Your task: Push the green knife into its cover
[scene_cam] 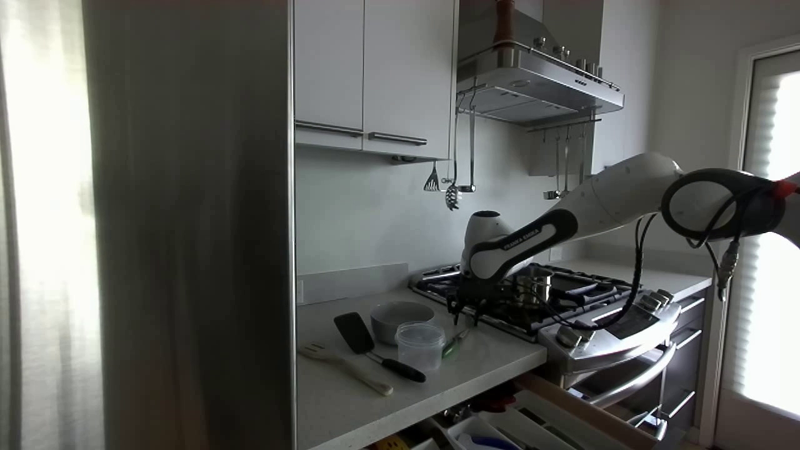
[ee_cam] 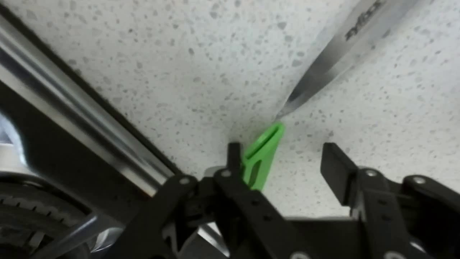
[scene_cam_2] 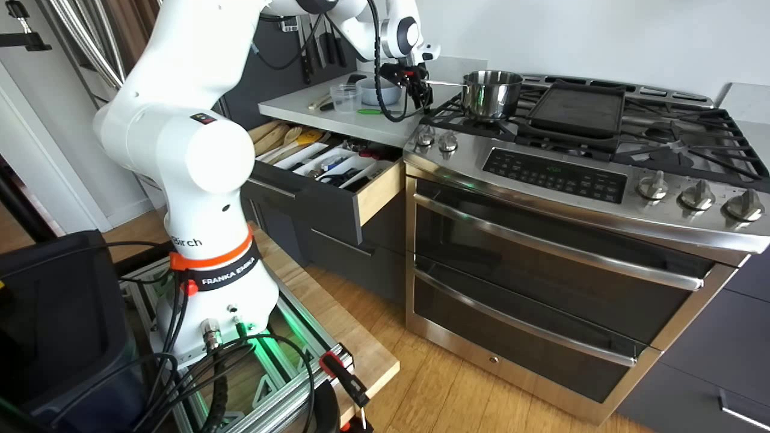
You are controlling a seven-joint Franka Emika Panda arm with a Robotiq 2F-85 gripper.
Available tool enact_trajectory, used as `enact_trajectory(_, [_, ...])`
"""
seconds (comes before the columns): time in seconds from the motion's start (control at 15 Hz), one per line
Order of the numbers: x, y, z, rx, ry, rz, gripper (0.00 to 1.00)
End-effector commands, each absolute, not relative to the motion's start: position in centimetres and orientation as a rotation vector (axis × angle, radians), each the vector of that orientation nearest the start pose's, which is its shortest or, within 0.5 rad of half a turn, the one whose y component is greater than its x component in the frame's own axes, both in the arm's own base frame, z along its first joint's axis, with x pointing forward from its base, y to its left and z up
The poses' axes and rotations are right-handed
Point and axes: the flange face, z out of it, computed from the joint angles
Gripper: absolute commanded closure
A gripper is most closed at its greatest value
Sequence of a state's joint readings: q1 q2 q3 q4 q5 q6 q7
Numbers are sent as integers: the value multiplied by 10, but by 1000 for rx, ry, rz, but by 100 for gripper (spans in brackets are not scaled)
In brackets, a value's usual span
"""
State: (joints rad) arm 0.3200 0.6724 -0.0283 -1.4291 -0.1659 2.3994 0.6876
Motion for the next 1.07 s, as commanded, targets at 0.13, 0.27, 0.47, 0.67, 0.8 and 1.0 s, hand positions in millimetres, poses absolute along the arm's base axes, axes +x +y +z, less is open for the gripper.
enact_trajectory(0.13, [714,221,325,-3088,489,-433,0])
enact_trajectory(0.27, [715,220,323,-3085,495,-435,0])
enact_trajectory(0.47, [716,218,319,-3088,481,-459,0])
enact_trajectory(0.67, [719,216,315,-3085,478,-484,2])
enact_trajectory(0.8, [719,215,314,-3084,478,-489,11])
enact_trajectory(1.0, [720,213,317,-3090,477,-492,23])
